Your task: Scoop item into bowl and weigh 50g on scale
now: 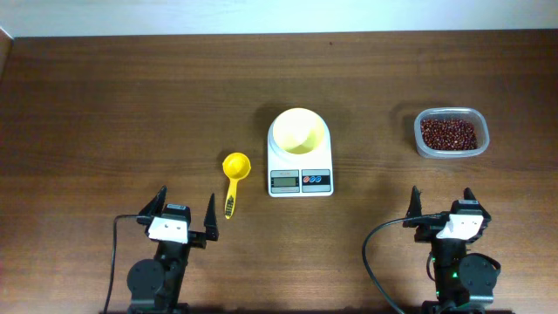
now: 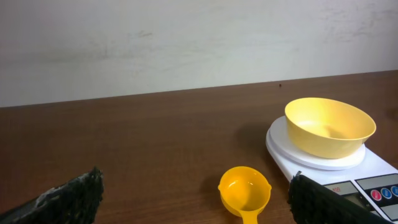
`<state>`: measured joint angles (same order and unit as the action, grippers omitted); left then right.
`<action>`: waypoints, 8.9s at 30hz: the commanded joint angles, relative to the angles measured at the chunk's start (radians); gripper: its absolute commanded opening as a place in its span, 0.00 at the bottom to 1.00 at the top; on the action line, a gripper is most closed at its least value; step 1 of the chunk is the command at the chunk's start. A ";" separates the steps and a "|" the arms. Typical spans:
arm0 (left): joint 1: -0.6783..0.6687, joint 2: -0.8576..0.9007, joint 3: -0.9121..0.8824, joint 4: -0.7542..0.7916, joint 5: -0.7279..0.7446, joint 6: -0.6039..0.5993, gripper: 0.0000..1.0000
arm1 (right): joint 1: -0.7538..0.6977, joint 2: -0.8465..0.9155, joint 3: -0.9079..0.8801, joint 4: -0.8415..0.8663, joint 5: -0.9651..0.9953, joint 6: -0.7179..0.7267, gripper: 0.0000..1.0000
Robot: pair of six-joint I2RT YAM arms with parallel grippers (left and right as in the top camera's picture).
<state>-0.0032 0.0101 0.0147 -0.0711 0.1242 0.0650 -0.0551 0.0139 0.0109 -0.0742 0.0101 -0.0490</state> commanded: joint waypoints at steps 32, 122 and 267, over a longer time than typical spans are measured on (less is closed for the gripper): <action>0.007 -0.004 -0.005 0.002 0.011 0.019 0.99 | 0.008 -0.010 -0.005 -0.008 0.006 0.001 0.99; 0.007 -0.004 -0.005 0.002 0.011 0.019 0.99 | 0.008 -0.010 -0.005 -0.008 0.006 0.001 0.99; -0.132 1.835 1.229 -0.708 -0.039 0.018 0.99 | 0.009 -0.010 -0.005 -0.008 0.006 0.001 0.99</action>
<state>-0.1364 1.8297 1.2533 -0.7830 0.0933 0.0719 -0.0540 0.0101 0.0109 -0.0746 0.0105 -0.0494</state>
